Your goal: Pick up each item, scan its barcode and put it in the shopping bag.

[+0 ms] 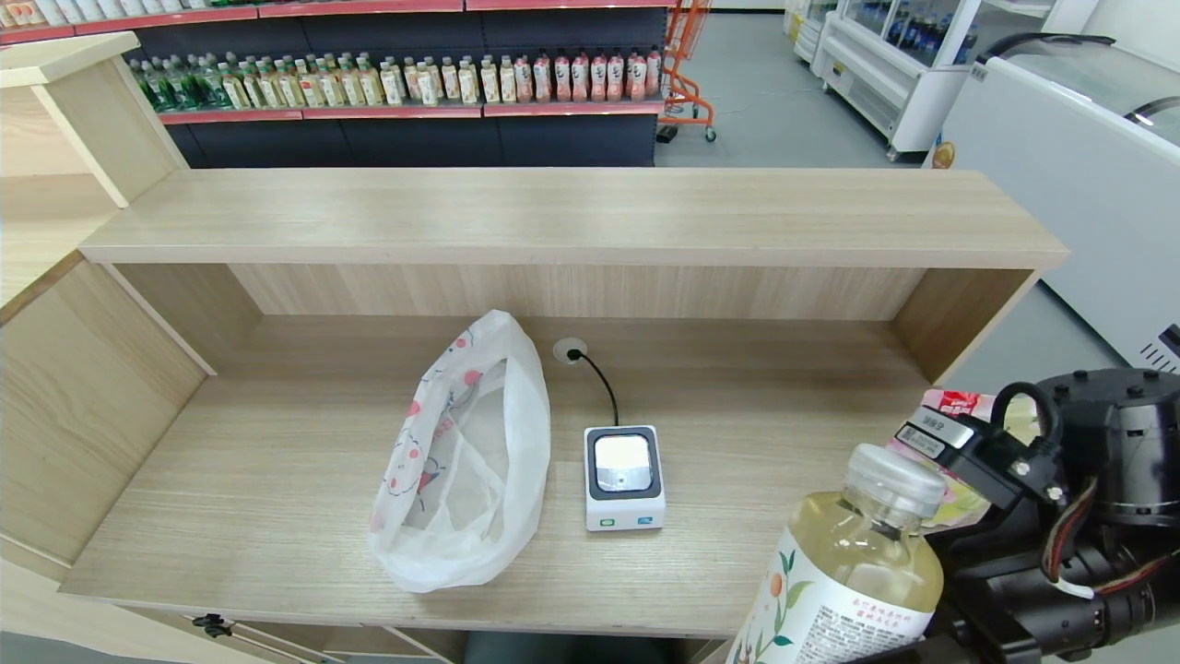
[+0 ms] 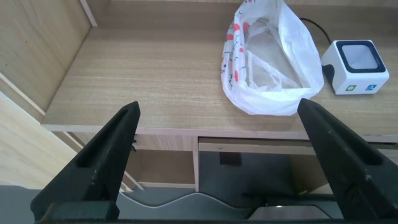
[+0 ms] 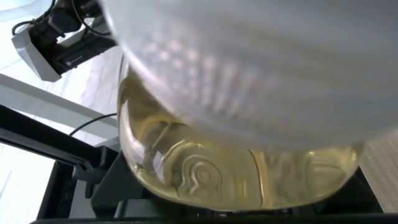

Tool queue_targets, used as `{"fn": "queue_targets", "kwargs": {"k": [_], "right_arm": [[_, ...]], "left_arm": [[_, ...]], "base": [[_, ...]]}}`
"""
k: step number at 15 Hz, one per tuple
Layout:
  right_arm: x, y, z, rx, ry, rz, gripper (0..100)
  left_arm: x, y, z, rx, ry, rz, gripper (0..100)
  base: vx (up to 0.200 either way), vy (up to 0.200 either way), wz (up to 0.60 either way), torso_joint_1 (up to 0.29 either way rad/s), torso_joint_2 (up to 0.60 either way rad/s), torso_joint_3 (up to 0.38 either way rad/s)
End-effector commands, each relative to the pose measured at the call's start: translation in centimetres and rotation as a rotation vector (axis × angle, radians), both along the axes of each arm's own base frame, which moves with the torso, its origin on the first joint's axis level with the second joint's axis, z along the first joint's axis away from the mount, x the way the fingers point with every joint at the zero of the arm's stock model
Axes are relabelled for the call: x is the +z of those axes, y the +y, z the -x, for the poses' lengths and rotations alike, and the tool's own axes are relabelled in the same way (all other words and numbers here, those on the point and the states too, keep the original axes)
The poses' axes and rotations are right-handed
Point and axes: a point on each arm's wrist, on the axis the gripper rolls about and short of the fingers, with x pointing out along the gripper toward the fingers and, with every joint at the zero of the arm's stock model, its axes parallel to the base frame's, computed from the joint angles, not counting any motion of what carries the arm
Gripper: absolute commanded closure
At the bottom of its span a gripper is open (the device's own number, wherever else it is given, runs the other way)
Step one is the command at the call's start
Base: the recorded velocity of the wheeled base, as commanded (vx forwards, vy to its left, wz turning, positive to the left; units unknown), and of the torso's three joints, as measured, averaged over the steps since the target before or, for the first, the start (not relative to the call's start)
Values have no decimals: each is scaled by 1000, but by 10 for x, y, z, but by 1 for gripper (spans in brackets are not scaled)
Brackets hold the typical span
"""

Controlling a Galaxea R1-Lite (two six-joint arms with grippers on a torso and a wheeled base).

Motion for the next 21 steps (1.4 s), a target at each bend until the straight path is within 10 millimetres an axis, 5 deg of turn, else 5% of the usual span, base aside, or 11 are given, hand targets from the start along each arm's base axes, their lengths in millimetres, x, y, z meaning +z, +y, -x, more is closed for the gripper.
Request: {"fn": "queue_targets", "kwargs": {"k": [1,14,18,21], "right_arm": [[1,3,1,15,-5,-2,100],[5,15,3,-68,32,35,100],[35,7,-3,-317,-395,104,100],[27,2,-8,-393,-662,270,100]], "left_arm": [[0,0,0,-1,1,0,0],[0,0,0,-1,-1,0,0],[0,0,0,-1,1,0,0],[0,0,0,-1,-1,0,0]], "base": [[0,0,0,0,0,0],[0,0,0,0,0,0],[0,0,0,0,0,0],[0,0,0,0,0,0]]}}
